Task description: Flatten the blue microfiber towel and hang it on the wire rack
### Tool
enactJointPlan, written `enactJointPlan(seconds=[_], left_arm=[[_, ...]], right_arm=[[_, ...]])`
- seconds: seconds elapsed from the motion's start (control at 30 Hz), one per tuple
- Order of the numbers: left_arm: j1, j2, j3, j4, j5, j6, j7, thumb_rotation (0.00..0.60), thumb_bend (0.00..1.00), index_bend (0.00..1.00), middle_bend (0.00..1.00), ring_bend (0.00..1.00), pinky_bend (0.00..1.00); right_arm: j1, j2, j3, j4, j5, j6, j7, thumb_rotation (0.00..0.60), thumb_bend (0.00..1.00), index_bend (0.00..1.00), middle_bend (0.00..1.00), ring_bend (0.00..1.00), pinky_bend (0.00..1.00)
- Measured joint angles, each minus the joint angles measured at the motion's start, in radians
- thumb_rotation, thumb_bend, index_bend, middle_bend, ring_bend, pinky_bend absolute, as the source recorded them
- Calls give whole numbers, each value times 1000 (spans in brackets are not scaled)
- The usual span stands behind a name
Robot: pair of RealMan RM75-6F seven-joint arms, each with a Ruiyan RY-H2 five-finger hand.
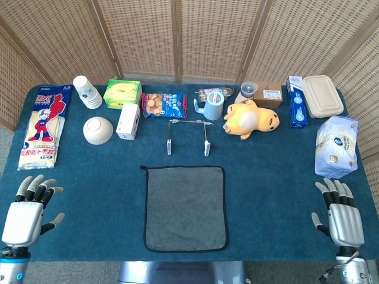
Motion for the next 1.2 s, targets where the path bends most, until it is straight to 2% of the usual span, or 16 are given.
enactJointPlan(seconds=[0.27,0.4,0.47,0.53,0.6,0.63,0.73,0.83,0.93,1.03,1.2], left_arm=[[-26,-1,-9,2,1,-28,5,600,235,349,299,204,142],[-36,2,-9,-4,10,-38,-3,600,236,351,356,265,224],[-41,3,-8,-5,14,-43,-7,600,237,346,434,362,332],[-46,5,-7,-6,17,-49,-15,600,236,331,616,565,508],[-51,7,-4,-9,18,-58,-27,600,236,320,753,698,657],[-53,9,-2,-9,20,-63,-35,600,236,318,808,749,762],[-62,11,2,1,39,-67,-62,600,228,315,916,863,981],[-69,10,4,17,51,-64,-78,600,191,316,983,940,1000],[-76,17,4,17,50,-75,-64,584,162,345,1000,994,1000],[-86,26,5,10,48,-95,-55,542,154,358,1000,1000,1000],[-106,34,8,4,46,-129,-42,519,154,354,1000,1000,1000]], right_arm=[[2,-5,1,-2,9,-5,-9,600,307,164,96,0,0],[0,-6,-1,-3,8,-3,-10,600,307,164,100,0,0],[-1,-5,-1,-5,9,-1,-12,600,308,166,107,0,0],[-2,-4,0,-8,9,1,-15,600,308,167,108,0,0],[-2,-4,0,-10,8,4,-18,600,307,167,108,0,0],[-2,-3,1,-12,8,5,-20,600,307,167,108,0,0],[-2,-2,1,-14,10,5,-24,600,307,167,108,0,0],[-2,-3,2,-15,11,5,-27,600,308,167,108,0,0],[0,-6,3,-14,11,4,-30,600,306,167,108,0,0],[1,-8,4,-13,12,4,-33,600,306,167,108,0,0],[1,-8,5,-14,14,3,-35,600,307,167,108,0,0]])
